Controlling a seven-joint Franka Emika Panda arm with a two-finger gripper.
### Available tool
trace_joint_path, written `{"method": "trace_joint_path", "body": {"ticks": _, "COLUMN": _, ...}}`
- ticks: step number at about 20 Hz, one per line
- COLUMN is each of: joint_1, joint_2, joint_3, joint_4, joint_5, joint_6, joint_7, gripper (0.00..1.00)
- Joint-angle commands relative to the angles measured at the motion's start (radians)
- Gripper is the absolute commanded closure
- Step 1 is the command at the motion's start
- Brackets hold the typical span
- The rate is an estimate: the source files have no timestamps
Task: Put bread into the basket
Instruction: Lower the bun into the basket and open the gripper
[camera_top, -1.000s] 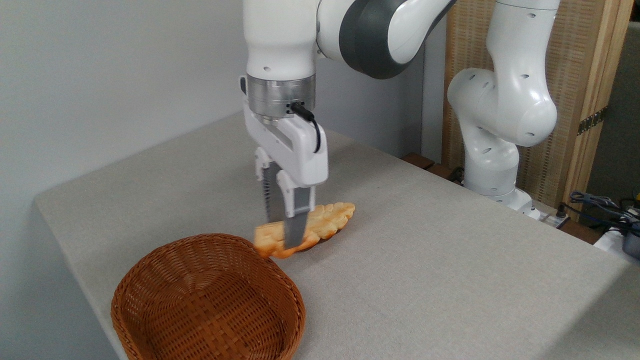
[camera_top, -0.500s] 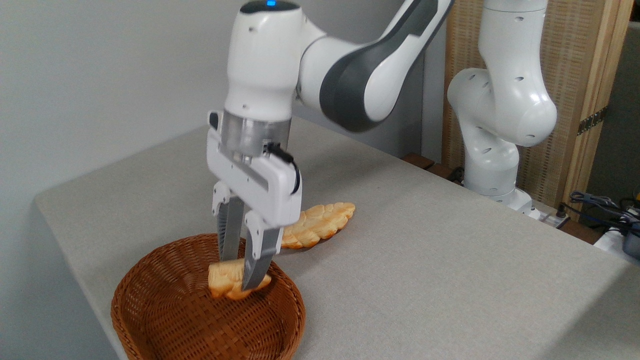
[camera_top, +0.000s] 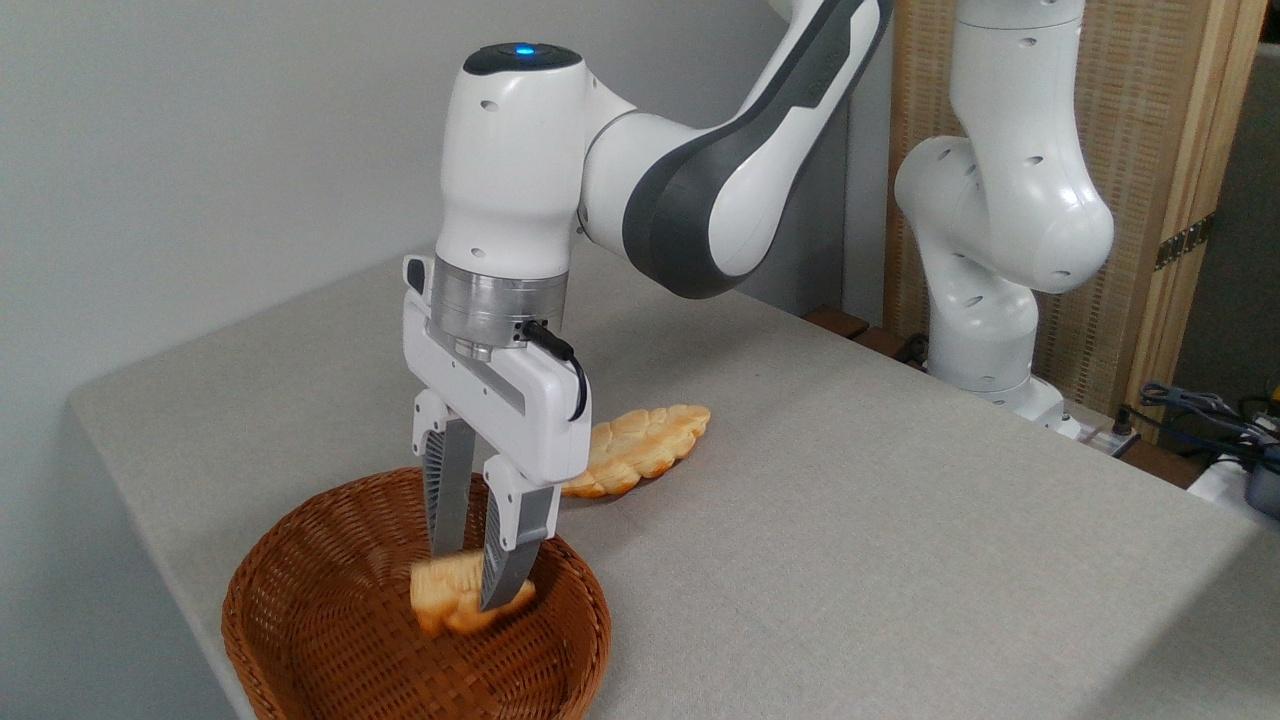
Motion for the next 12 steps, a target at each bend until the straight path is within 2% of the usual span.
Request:
{"method": "trace_joint_path", "body": {"ticks": 1, "joint_1": -0.006, "joint_2": -0.002, "joint_3": 0.002, "joint_4": 0.009, "joint_5": -0.016, "joint_6": 0.006, "joint_7": -0.013, "gripper": 0.0}}
{"method": "trace_joint_path", "body": {"ticks": 4, "joint_1": -0.007, "joint_2": -0.011, "joint_3": 0.0, "joint_4": 0.009, "joint_5": -0.017, "joint_6": 0.004, "joint_7": -0.03, "gripper": 0.0}}
{"method": "trace_joint_path", "body": {"ticks": 7, "joint_1": -0.007, "joint_2": -0.048, "joint_3": -0.001, "joint_4": 0.032, "joint_5": -0.015, "joint_6": -0.014, "joint_7": -0.089, "gripper": 0.0}}
{"method": "trace_joint_path", "body": {"ticks": 10, "joint_1": -0.007, "joint_2": -0.088, "joint_3": -0.017, "joint_4": 0.054, "joint_5": -0.01, "joint_6": -0.114, "joint_7": -0.119, "gripper": 0.0}}
{"method": "trace_joint_path", "body": {"ticks": 12, "joint_1": -0.007, "joint_2": -0.104, "joint_3": -0.021, "joint_4": 0.096, "joint_5": -0.006, "joint_6": -0.239, "joint_7": -0.132, "gripper": 0.0}}
